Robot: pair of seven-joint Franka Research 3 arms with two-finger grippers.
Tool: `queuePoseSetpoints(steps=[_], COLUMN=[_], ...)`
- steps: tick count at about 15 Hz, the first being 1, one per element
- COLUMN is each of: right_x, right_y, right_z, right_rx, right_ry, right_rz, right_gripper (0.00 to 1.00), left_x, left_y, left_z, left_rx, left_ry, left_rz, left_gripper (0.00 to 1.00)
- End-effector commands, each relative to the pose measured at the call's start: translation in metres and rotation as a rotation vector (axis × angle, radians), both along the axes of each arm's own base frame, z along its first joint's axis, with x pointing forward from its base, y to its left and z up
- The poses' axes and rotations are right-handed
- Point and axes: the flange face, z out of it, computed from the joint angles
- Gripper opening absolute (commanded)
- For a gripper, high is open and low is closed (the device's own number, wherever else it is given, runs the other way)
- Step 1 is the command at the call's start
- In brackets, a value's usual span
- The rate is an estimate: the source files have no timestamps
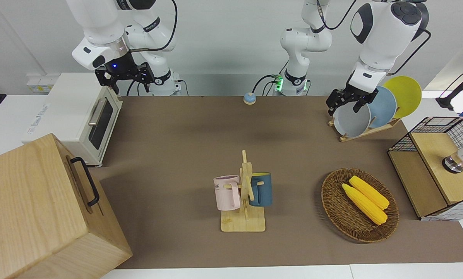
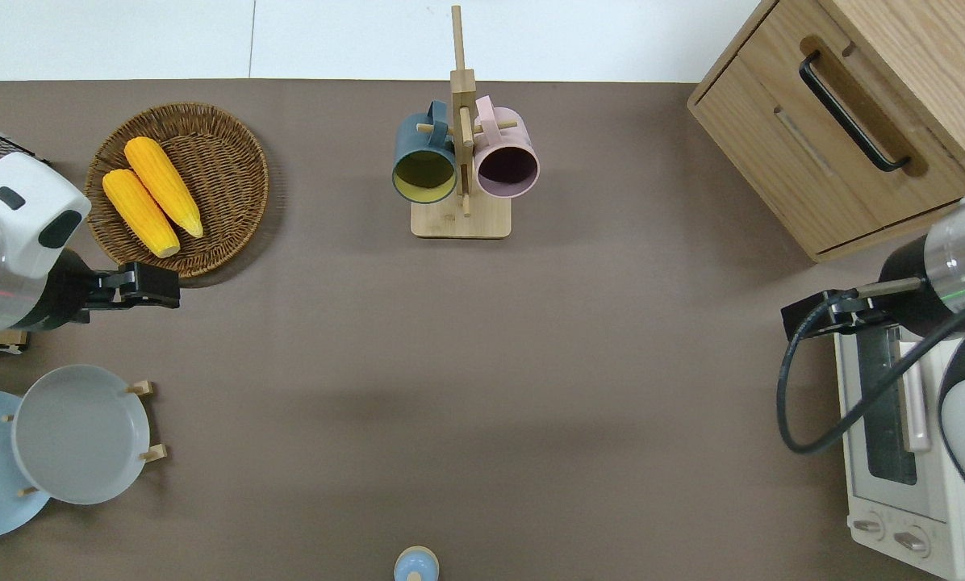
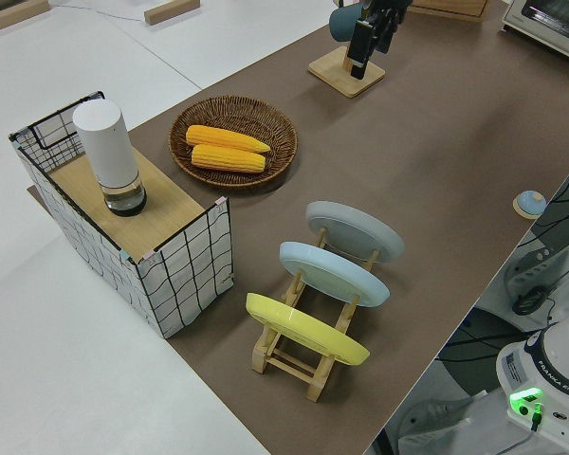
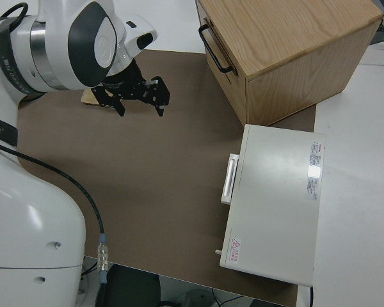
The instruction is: Pick gray plate from low plate rack and place it on table with left arm
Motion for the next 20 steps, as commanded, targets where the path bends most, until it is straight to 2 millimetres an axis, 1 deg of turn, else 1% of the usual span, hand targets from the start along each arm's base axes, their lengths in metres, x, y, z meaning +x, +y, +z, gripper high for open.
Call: queuePoseSetpoints(steps=[1, 15, 18, 20], right_x=[-0.002, -0.002, -0.002, -0.002], right_y=[-0.002, -0.002, -0.002, -0.002], right_z=[0.004, 0.004, 0.003, 0.003], right_rx=[-0.008, -0.007, -0.008, -0.007], right_ry=[0.0, 0.0, 0.002, 0.003], right_rz=[-0.014, -0.014, -0.014, -0.014], right_gripper=[0.983, 0.983, 0.983, 0.983], left_x=[0.003, 0.001, -0.003, -0.005], left_y=[-0.004, -0.002, 0.012, 0.02], left_z=[0.001, -0.002, -0.008, -0.016], left_rx=[-0.029, -0.018, 0.007, 0.079], left_ry=[0.006, 0.021, 0.038, 0.051], left_rz=[0.0, -0.005, 0.01, -0.009], left_gripper=[1.0, 1.0, 1.0, 1.0])
